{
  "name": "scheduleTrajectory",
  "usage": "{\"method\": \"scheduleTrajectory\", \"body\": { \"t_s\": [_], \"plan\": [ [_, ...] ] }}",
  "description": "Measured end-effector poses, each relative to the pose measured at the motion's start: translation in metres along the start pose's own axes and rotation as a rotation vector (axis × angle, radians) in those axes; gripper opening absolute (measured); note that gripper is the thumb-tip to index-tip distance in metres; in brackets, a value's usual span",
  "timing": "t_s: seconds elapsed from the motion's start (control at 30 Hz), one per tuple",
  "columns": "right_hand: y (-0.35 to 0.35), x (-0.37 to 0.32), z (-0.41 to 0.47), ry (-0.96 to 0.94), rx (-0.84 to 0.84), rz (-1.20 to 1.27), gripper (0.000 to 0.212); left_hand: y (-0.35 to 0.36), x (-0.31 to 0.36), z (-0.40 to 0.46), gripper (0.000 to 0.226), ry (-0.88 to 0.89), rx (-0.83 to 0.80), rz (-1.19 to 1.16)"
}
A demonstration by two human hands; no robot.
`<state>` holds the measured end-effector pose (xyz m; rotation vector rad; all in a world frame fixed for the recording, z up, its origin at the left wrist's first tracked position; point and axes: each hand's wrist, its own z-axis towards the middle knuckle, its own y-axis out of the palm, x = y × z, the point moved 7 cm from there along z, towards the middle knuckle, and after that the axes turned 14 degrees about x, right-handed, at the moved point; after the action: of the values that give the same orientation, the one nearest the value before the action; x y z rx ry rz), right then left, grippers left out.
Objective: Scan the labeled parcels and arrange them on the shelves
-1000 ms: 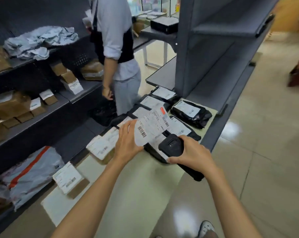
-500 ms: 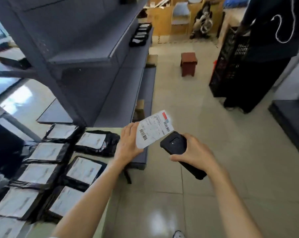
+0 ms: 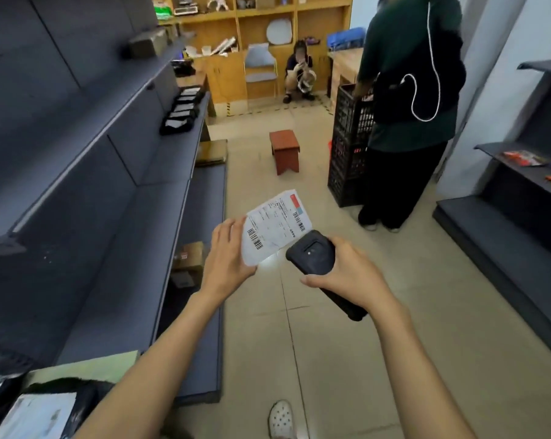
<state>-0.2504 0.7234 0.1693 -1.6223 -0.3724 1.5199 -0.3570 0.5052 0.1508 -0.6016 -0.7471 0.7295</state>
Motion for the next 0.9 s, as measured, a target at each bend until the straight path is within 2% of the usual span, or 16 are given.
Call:
{"method": "scheduleTrajectory", "body": {
  "t_s": [0.33, 0.53, 0.67, 0.83, 0.9],
  "plan": [
    [0.009, -0.03, 0.258, -0.06, 0.052, -0.046, 0.071, 0.102, -0.055, 0.238, 0.101, 0.004, 0.015, 0.0],
    [0.028, -0.038, 0.389, -0.108, 0.029, -0.062, 0.071, 0.157, -0.094, 0.351, 0.103, -0.012, 0.037, 0.035],
    [0.053, -0.061, 0.495, -0.194, -0.005, -0.038, 0.071, 0.185, -0.138, 0.429, 0.106, -0.046, 0.083, 0.133],
    [0.094, -0.111, 0.639, -0.351, -0.079, 0.064, 0.081, 0.194, -0.194, 0.527, 0.099, -0.152, 0.216, 0.247],
    [0.107, -0.138, 0.693, -0.429, -0.129, 0.074, 0.076, 0.195, -0.219, 0.567, 0.1, -0.206, 0.249, 0.298]
  ]
}}
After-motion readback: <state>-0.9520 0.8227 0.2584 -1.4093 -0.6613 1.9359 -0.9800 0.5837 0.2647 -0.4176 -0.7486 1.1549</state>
